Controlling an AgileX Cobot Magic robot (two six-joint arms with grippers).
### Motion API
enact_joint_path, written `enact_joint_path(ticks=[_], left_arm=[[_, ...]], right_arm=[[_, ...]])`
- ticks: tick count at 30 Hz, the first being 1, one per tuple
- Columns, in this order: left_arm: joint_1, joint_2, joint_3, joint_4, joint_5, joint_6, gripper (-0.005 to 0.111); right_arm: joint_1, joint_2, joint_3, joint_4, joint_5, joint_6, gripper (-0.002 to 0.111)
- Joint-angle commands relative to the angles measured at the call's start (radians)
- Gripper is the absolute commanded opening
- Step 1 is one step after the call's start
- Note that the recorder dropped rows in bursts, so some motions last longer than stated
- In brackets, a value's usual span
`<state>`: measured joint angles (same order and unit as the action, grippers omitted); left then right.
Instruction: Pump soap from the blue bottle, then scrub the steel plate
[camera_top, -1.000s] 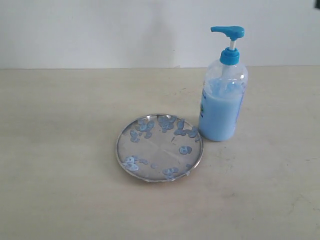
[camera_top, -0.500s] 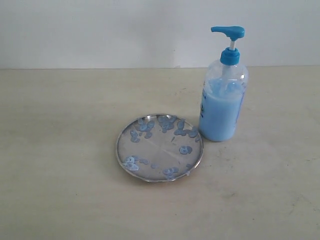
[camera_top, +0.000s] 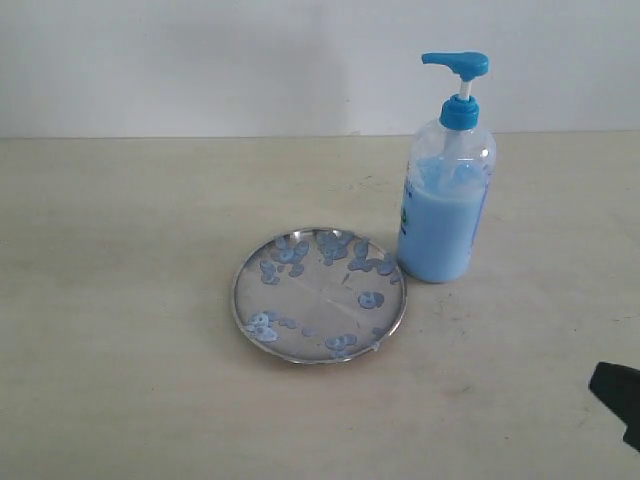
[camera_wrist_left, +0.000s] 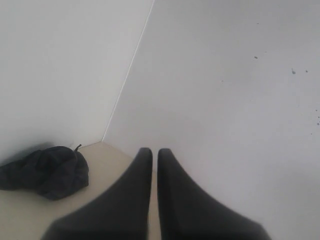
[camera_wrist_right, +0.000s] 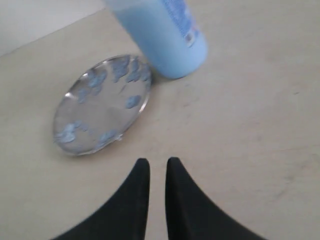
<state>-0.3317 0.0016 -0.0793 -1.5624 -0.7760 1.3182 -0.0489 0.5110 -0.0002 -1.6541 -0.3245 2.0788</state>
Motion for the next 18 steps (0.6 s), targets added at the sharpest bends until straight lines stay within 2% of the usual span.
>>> enact_joint_path(ticks=[1, 4, 8, 14, 18], left_arm=[[0.002, -0.002, 0.001, 0.0, 0.01, 0.006, 0.004], [0.002, -0.002, 0.001, 0.0, 0.01, 0.006, 0.004], [0.002, -0.002, 0.001, 0.0, 0.01, 0.006, 0.004], [0.002, -0.002, 0.001, 0.0, 0.013, 0.006, 0.004], [0.002, -0.002, 0.001, 0.005, 0.018, 0.006, 0.004]], right_arm=[[0.0, 0.002, 0.0, 0.011, -0.174, 0.019, 0.001], [0.0, 0.002, 0.0, 0.007, -0.233, 0.019, 0.001], [-0.002, -0.11, 0.0, 0.003, -0.16, -0.018, 0.001], [-0.002, -0.511, 0.0, 0.004, 0.121, -0.181, 0.001], [0.015, -0.511, 0.0, -0.008, 0.227, -0.3, 0.001]])
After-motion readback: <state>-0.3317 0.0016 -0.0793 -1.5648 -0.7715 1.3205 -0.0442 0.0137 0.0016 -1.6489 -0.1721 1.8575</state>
